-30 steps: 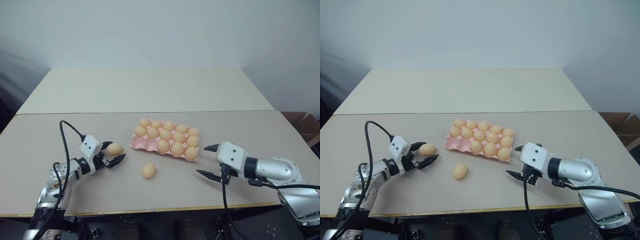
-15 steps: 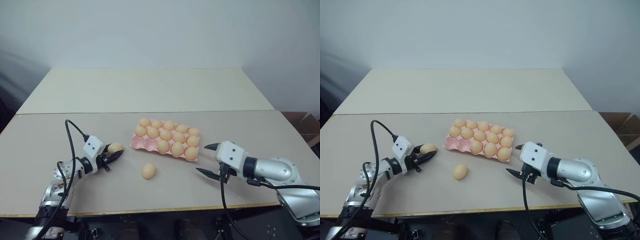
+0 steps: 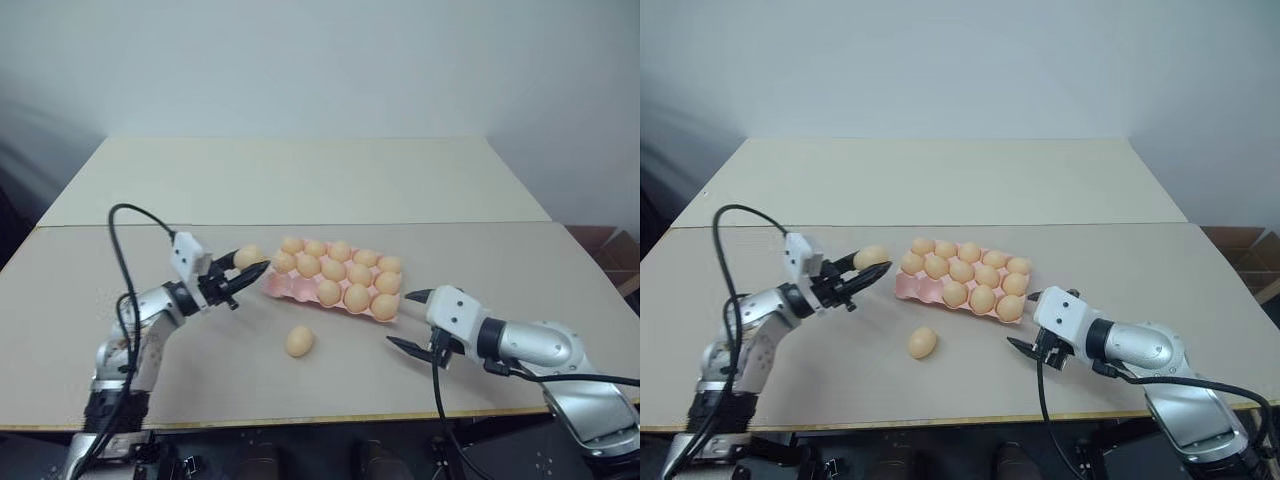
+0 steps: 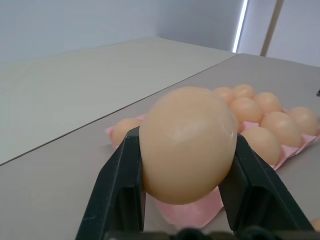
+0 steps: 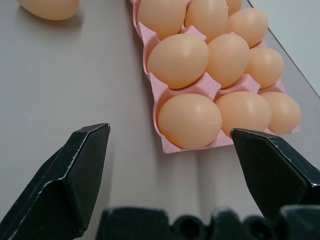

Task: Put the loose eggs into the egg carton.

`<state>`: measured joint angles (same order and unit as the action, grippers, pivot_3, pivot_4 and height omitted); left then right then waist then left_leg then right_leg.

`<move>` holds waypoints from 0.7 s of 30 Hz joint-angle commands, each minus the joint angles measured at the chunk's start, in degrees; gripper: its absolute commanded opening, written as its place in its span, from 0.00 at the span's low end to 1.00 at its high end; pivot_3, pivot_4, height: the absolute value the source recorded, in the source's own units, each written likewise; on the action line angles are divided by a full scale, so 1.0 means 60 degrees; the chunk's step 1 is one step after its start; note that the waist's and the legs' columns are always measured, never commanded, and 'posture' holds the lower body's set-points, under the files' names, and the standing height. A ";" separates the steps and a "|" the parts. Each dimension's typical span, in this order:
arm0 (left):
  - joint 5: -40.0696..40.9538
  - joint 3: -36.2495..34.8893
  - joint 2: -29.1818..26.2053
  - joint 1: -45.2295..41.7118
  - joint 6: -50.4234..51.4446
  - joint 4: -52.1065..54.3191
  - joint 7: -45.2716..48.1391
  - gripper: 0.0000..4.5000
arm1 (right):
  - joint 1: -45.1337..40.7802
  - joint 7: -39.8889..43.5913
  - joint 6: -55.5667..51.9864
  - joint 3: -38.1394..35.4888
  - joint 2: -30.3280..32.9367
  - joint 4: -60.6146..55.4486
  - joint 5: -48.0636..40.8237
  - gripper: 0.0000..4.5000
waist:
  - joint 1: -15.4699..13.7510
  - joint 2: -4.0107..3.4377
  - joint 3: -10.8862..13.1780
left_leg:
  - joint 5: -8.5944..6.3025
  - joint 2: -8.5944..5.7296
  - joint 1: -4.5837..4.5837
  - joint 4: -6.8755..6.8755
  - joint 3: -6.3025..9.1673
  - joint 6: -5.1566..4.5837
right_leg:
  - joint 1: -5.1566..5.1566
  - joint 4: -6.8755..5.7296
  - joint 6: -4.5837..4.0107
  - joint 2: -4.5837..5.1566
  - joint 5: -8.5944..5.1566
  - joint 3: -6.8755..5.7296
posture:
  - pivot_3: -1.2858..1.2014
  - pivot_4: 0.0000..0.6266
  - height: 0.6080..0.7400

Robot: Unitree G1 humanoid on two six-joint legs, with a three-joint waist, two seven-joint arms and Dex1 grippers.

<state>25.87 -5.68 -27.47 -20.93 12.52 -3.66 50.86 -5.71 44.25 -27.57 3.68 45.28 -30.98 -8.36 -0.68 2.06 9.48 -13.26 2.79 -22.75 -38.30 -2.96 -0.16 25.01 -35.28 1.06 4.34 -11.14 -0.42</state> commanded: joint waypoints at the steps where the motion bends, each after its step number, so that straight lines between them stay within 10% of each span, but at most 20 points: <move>1: -0.0197 0.0530 0.0278 -0.0628 -0.0224 -0.0323 0.0371 0.37 | 0.0132 -0.0264 -0.0008 -0.0157 -0.0070 -0.0385 0.0115 1.00 | -0.0004 0.0000 0.0000 | 0.0000 0.0000 -0.0005 -0.0005 0.0001 0.0000 | 0.0000 0.0001 0.0003 0.0000 0.0002 -0.0001 | 0.52 0.24 1.00; 12: -0.0990 0.1273 0.0720 -0.1414 -0.0845 -0.1398 0.0745 0.37 | 0.0476 -0.0680 -0.0229 -0.0154 -0.0216 -0.0784 0.0200 1.00 | 0.0022 0.0001 0.0000 | 0.0000 -0.0002 -0.0016 -0.0038 0.0014 -0.0001 | 0.0001 -0.0010 0.0010 -0.0003 0.0008 0.0000 | 0.52 0.24 1.00; 21: -0.1433 0.1352 0.0909 -0.1643 -0.1308 -0.2180 0.0844 1.00 | 0.0391 -0.0708 -0.0228 -0.0177 -0.0226 -0.0670 0.0273 1.00 | 0.0005 0.0001 0.0000 | 0.0000 -0.0002 -0.0036 -0.0094 0.0017 -0.0002 | 0.0001 -0.0021 0.0013 0.0001 0.0016 -0.0001 | 0.52 0.24 1.00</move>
<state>17.71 2.55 -22.19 -29.35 6.11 -16.98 55.71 -2.94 40.53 -28.87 3.69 43.95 -33.62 -6.88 -0.65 2.07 9.48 -13.26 2.78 -22.96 -38.87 -2.86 -0.17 25.02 -35.42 1.13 4.34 -11.04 -0.42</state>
